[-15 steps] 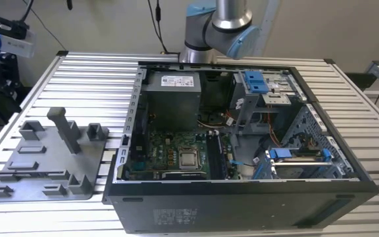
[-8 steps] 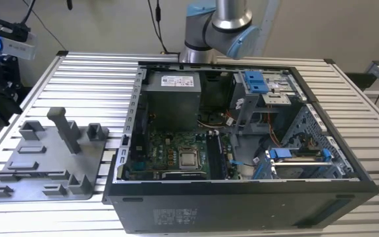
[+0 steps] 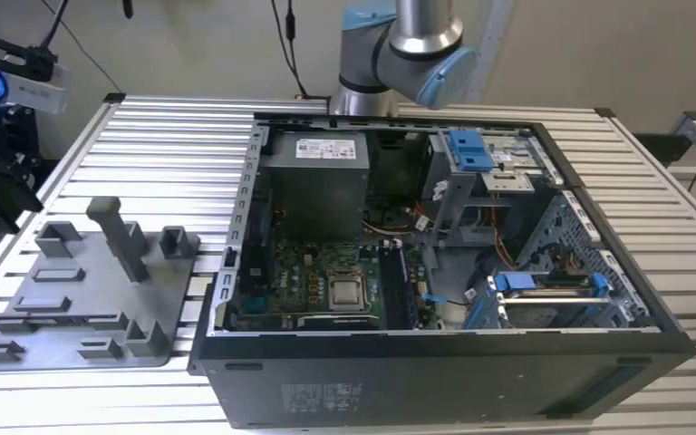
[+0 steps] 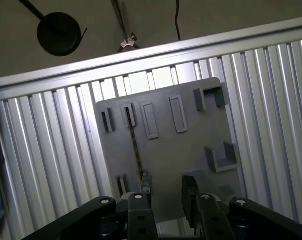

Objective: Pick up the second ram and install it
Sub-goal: 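Pick up the second ram and move it above second insertion slot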

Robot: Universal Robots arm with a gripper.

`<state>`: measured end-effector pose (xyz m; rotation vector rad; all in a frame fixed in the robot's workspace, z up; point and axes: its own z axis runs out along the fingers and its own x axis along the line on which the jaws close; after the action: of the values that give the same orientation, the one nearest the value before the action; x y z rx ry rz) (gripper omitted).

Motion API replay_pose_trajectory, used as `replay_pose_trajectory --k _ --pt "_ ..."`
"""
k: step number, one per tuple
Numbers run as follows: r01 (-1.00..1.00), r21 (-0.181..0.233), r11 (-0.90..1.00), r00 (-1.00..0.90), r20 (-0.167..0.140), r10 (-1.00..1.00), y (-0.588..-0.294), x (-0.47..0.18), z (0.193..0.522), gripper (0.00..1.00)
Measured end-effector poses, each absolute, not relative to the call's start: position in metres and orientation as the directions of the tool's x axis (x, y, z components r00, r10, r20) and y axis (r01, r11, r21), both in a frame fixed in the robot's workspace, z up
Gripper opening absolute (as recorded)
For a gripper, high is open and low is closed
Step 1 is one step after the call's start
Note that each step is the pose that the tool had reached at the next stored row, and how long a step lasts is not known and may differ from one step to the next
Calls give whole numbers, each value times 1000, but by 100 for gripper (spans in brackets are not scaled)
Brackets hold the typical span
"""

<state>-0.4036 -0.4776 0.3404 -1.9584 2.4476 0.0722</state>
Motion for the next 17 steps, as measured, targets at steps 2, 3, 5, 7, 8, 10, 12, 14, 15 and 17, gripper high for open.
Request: replay_pose_trajectory --k 2,3,5,7,8,10,12,14,15,17 --pt "-975 32 219 -220 -33 -975 -478 -404 339 38" --pt "-975 32 219 -220 -33 -975 -478 -404 339 38" --pt "-975 32 219 -220 -33 -975 -478 -404 338 38" --pt "-975 32 219 -220 -33 -975 -478 -404 336 38" --pt "-975 32 219 -220 -32 -975 -478 -404 336 38" --pt "-975 32 219 -220 -32 -975 -478 -404 334 38" --pt "-975 32 219 -220 -32 -975 -478 -404 333 38" --pt "-975 32 219 -220 -32 -975 -478 -404 331 38" --pt "-975 32 219 -220 -32 -975 -478 -404 330 38" --pt "-975 32 219 -220 -32 -975 -478 -404 328 38"
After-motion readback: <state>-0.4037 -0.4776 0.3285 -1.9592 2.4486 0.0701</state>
